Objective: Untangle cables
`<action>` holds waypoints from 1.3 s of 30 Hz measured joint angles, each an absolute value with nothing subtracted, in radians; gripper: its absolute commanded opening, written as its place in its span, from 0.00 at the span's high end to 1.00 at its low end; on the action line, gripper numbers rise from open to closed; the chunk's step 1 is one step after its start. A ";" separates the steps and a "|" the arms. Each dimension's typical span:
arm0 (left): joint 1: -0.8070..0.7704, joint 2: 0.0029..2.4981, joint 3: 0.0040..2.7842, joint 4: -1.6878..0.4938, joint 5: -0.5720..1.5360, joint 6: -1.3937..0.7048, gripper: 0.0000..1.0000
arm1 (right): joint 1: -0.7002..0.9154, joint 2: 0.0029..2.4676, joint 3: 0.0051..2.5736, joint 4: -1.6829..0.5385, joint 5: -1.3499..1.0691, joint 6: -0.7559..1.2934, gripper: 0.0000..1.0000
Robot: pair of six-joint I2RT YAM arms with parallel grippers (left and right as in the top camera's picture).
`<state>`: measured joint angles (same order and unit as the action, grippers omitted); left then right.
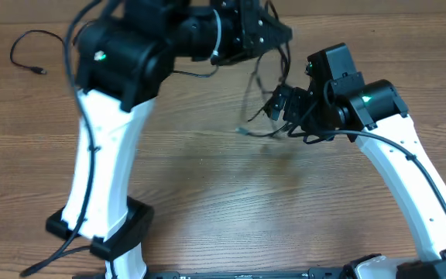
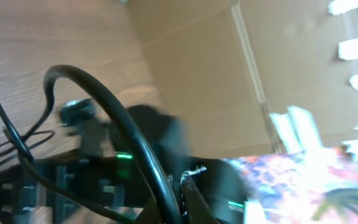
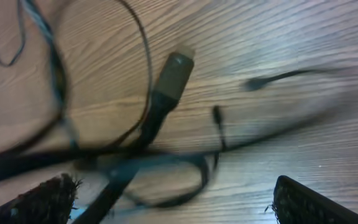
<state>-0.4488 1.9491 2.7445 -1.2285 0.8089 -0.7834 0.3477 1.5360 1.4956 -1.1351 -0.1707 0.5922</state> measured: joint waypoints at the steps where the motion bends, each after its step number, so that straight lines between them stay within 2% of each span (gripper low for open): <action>1: -0.443 1.937 2.759 -1.210 0.820 -0.796 0.96 | 0.348 1.547 1.496 -1.135 -0.163 0.598 0.00; 8: -0.352 1.840 2.811 -1.221 0.876 -0.847 0.96 | 0.347 1.645 1.496 -1.182 -0.109 0.630 0.00; 15: -0.123 1.799 2.820 -1.445 0.891 -0.854 0.96 | 0.315 1.670 1.494 -1.306 0.054 0.737 0.22; 19: -0.027 1.800 2.820 -1.566 0.891 -0.830 0.96 | 0.260 1.670 1.494 -1.342 0.091 0.761 0.21; 21: -0.002 1.800 2.820 -1.586 0.890 -0.808 0.96 | 0.233 1.670 1.494 -1.342 0.081 0.755 0.16; 28: 0.002 1.800 2.820 -1.658 0.869 -0.688 0.96 | 0.199 1.669 1.494 -1.275 -0.123 0.615 0.10; 33: -0.009 1.800 2.820 -1.689 0.831 -0.632 0.96 | 0.199 1.669 1.494 -1.168 -0.432 0.494 0.09; 39: -0.097 1.800 2.820 -1.689 0.811 -0.606 0.96 | 0.239 1.669 1.494 -1.037 -0.750 0.427 0.08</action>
<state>-0.0967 1.8000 2.8201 -1.6894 0.8112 -0.6060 0.2386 1.6691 1.4944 -1.0367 -0.7502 0.4274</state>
